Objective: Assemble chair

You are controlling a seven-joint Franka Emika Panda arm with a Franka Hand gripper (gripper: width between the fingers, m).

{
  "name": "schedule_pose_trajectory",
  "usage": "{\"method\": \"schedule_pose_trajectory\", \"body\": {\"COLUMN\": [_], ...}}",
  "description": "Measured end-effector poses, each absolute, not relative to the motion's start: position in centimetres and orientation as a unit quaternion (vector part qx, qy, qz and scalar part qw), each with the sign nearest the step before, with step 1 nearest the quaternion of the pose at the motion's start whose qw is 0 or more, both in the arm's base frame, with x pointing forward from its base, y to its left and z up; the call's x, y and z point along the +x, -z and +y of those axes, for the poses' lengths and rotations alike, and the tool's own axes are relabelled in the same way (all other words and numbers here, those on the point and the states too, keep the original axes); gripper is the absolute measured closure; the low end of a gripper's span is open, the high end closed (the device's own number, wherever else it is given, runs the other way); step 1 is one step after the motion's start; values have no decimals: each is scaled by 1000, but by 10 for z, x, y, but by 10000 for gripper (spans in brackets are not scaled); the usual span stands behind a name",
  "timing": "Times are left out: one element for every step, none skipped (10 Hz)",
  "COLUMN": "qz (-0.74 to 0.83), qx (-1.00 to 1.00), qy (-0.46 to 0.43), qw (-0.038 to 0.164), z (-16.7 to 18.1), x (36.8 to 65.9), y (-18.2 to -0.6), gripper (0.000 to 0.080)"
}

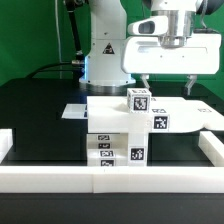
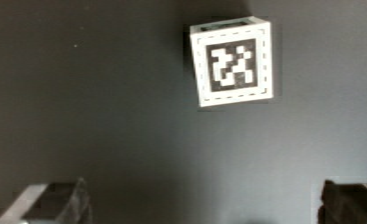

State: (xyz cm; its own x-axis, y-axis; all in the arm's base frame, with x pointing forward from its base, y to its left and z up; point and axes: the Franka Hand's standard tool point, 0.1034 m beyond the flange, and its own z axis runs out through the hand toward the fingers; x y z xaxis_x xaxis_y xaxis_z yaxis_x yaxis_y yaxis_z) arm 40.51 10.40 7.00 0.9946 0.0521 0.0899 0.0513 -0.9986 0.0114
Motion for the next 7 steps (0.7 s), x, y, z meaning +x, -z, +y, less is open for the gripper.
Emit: {"method": "schedule_pose_trajectory", "body": {"qz": [26,25,25,28,34,37,37], "qx": [999,999,999,999,998,998,998], "qy": [-45,-45,-45,-45,-42,-39,-39], "qw": [5,5,5,6,9,11,15], "z": [104,104,104,105,108,109,107], "x": [405,405,405,404,401,399,397], "y": [-70,-70,-70,-69,-65,-62,-58], "gripper": [150,150,150,150,150,150,150]}}
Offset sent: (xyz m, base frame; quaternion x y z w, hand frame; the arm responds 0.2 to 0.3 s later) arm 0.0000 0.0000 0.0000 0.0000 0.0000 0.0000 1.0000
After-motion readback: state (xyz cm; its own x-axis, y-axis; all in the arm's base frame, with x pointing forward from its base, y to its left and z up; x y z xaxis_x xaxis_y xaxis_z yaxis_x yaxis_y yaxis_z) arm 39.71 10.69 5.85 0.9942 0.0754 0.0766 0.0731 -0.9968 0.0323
